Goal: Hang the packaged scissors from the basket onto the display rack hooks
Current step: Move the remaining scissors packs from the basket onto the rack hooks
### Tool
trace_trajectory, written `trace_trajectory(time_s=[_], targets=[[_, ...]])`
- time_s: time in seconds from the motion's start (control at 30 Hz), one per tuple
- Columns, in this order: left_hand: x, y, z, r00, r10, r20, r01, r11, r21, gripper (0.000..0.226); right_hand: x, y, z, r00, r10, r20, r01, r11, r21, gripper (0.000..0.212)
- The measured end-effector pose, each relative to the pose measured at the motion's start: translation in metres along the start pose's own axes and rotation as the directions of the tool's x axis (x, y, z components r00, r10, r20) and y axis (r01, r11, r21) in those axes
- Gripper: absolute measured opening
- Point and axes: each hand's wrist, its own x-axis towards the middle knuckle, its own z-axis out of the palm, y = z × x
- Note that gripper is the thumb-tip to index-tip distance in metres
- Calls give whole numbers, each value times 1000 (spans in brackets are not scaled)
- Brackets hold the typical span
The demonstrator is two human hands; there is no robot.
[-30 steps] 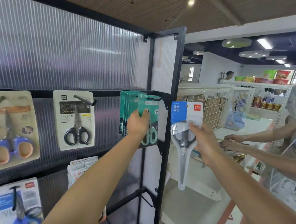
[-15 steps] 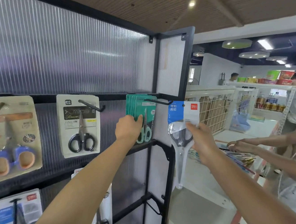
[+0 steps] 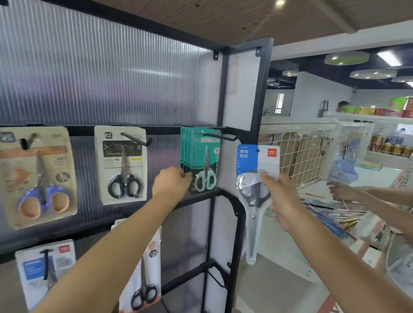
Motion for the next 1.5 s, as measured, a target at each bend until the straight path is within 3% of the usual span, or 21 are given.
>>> trace_trajectory(time_s=[0.07, 0.17, 0.3, 0.43, 0.6, 0.7, 0.87, 1.03, 1.23, 1.5], targets=[[-20, 0, -1, 996, 5, 94, 7, 992, -129, 34, -10, -2, -2, 1000, 12, 12, -12, 1000, 6, 18], [-64, 7, -2, 969, 4, 249, 111, 888, -446, 26, -31, -6, -2, 999, 24, 43, -25, 1000, 10, 6], [-125, 10, -1, 918, 0, 397, 234, 808, -541, 18, -67, -5, 2, 992, 28, 123, -31, 999, 21, 9], [-180, 10, -9, 902, -105, 420, 352, 742, -570, 15, -104, -5, 16, 969, 35, 245, -46, 998, 42, 3], [-237, -1, -34, 916, -192, 353, 385, 671, -634, 21, -152, 2, 47, 910, 45, 413, -61, 998, 25, 18], [-261, -16, -59, 933, -226, 280, 359, 651, -669, 23, -177, -7, 68, 868, 16, 495, -22, 1000, 7, 14], [-279, -50, -100, 955, -261, 141, 290, 723, -627, 16, -201, -42, 101, 786, -168, 594, 191, 981, 26, 7], [-279, -78, -148, 959, -283, -15, 226, 794, -564, 19, -214, -84, 145, 665, -326, 672, 472, 881, -40, 27], [-272, -104, -203, 951, -286, -121, 173, 812, -558, 20, -231, -121, 200, 534, -485, 692, 664, 748, 12, 5], [-262, -122, -230, 953, -245, -178, 107, 823, -557, 26, -233, -131, 245, 553, -530, 643, 670, 741, 35, 5]])
